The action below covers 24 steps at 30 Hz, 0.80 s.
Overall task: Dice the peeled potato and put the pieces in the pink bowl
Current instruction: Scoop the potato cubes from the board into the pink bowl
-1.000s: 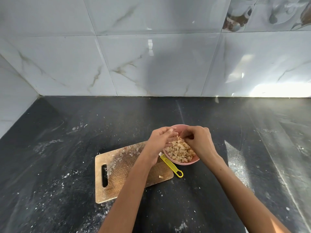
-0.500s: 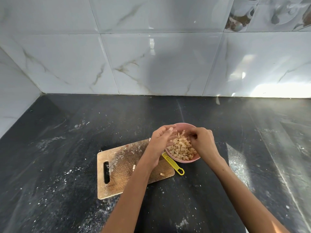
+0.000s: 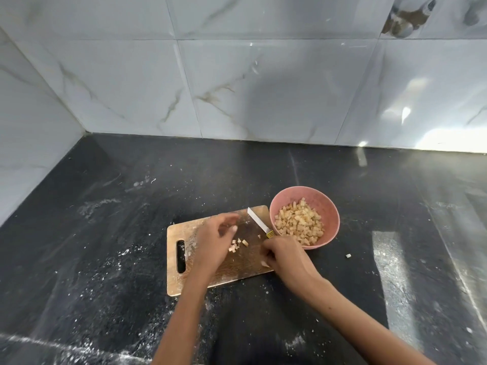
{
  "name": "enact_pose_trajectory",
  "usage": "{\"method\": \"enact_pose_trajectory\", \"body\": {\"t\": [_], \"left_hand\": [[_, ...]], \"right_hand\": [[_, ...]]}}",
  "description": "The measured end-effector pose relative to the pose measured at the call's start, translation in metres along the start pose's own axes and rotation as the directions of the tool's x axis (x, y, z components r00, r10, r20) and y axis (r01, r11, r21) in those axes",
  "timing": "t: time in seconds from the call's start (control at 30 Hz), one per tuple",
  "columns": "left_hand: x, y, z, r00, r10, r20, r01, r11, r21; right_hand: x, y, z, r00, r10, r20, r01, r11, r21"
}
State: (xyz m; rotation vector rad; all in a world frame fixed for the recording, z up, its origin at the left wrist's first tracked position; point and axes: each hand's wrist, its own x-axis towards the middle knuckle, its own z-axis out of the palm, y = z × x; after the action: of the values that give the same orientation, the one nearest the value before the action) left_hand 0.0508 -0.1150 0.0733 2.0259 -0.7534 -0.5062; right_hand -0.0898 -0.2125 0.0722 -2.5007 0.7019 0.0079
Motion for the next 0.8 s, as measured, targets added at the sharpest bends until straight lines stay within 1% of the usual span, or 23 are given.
{"method": "enact_pose_trajectory", "body": {"t": [0.07, 0.13, 0.2, 0.27, 0.3, 0.37, 0.43, 0.47, 0.5, 0.53, 0.63, 0.7, 0.77, 0.8], "left_hand": [[-0.005, -0.018, -0.012, 0.998, -0.067, -0.013, 0.068, 0.992, 0.110], [-0.009, -0.031, -0.019, 0.988, -0.153, 0.012, 0.147, 0.969, 0.201], [-0.012, -0.038, -0.018, 0.974, -0.223, 0.045, 0.207, 0.950, 0.233], [-0.013, -0.038, -0.013, 0.969, -0.240, 0.055, 0.219, 0.941, 0.258], [-0.014, -0.038, -0.010, 0.971, -0.233, 0.052, 0.211, 0.941, 0.263], [-0.013, -0.037, -0.003, 0.974, -0.218, 0.056, 0.199, 0.951, 0.238], [-0.013, -0.035, 0.004, 0.977, -0.200, 0.068, 0.181, 0.958, 0.224], [-0.012, -0.035, 0.006, 0.979, -0.192, 0.067, 0.173, 0.960, 0.220], [-0.011, -0.035, 0.008, 0.982, -0.180, 0.062, 0.164, 0.964, 0.210], [-0.011, -0.035, 0.010, 0.984, -0.169, 0.058, 0.154, 0.968, 0.197], [-0.012, -0.038, 0.009, 0.990, -0.138, 0.025, 0.134, 0.983, 0.129], [-0.014, -0.041, 0.006, 0.990, -0.139, -0.032, 0.141, 0.986, 0.087], [-0.016, -0.044, 0.002, 0.983, -0.152, -0.099, 0.157, 0.987, 0.044], [-0.017, -0.045, 0.000, 0.979, -0.159, -0.131, 0.164, 0.986, 0.030]], "right_hand": [[-0.001, 0.005, 0.012, 0.995, 0.080, 0.064, -0.075, 0.995, -0.070], [0.000, 0.008, 0.021, 0.990, 0.134, 0.045, -0.131, 0.989, -0.065], [0.005, 0.005, 0.025, 0.991, 0.135, 0.012, -0.134, 0.991, -0.021], [0.015, 0.002, 0.028, 0.996, 0.086, -0.020, -0.085, 0.995, 0.058], [0.019, 0.001, 0.030, 0.997, 0.064, -0.050, -0.057, 0.991, 0.122], [0.024, 0.001, 0.032, 0.986, 0.066, -0.151, -0.028, 0.970, 0.242], [0.022, 0.003, 0.035, 0.958, 0.077, -0.276, -0.004, 0.967, 0.254], [0.019, 0.002, 0.037, 0.949, 0.079, -0.304, -0.008, 0.974, 0.228], [0.016, -0.002, 0.041, 0.951, 0.083, -0.299, -0.025, 0.981, 0.194], [0.014, -0.005, 0.046, 0.962, 0.089, -0.259, -0.049, 0.987, 0.156], [0.012, -0.016, 0.066, 0.995, 0.061, -0.081, -0.054, 0.995, 0.089], [0.015, -0.025, 0.075, 1.000, 0.009, -0.013, -0.007, 0.993, 0.116], [0.020, -0.028, 0.082, 0.997, -0.072, -0.024, 0.075, 0.989, 0.130], [0.024, -0.026, 0.085, 0.991, -0.134, -0.030, 0.136, 0.986, 0.100]]}}
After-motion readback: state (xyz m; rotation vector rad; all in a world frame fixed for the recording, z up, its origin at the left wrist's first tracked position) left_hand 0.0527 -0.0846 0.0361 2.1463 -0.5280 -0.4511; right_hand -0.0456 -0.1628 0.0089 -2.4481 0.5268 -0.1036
